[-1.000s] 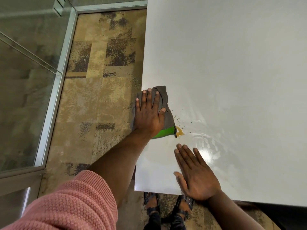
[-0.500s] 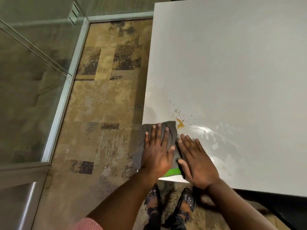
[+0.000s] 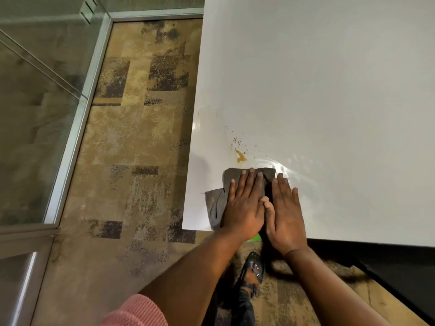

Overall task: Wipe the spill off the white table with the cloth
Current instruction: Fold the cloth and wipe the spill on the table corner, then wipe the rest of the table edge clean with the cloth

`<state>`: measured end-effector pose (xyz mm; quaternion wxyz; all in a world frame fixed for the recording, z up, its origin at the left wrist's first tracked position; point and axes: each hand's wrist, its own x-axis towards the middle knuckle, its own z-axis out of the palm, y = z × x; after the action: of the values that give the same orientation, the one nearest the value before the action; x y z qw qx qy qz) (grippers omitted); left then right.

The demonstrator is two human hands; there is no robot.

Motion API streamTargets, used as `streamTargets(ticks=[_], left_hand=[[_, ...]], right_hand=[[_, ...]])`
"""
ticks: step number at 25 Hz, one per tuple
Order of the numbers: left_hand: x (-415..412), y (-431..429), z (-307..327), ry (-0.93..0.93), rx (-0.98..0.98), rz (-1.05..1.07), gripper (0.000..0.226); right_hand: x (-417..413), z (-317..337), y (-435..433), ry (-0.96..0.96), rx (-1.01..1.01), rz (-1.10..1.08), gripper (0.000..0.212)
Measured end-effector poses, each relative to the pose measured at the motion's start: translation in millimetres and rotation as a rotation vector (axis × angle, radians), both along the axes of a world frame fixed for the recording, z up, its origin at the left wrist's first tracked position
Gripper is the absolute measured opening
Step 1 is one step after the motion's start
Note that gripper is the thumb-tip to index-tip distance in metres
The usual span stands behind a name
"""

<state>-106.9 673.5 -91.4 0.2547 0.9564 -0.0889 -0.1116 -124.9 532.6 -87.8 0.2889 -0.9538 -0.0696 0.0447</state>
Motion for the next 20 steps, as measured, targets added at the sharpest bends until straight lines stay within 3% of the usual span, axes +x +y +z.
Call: streamTargets(ticks=[2, 3, 5, 9, 15, 20], left_hand=[[1, 26, 12, -0.057, -0.196, 0.118, 0.059], [0, 43, 14, -0.114, -0.189, 0.19, 0.057], [-1, 77, 12, -0.124, -0.077, 0.292, 0.059], [10, 111, 0, -0.03, 0.114, 0.278, 0.067], [25, 111, -16, -0.05, 0.201, 0.254, 0.067], [30, 111, -20, -0.038, 0.277, 0.24, 0.069]], right_hand=[[6, 3, 10, -0.009, -0.031, 0.034, 0.064], [10, 2, 20, 0.0, -0.063, 0.065, 0.065], [12, -2, 44, 0.043, -0.173, 0.124, 0.068], [9, -16, 63, 0.046, -0.386, 0.126, 0.081], [32, -21, 23, -0.002, -0.449, 0.051, 0.082], [83, -19, 40, -0.009, -0.437, -0.001, 0.085]])
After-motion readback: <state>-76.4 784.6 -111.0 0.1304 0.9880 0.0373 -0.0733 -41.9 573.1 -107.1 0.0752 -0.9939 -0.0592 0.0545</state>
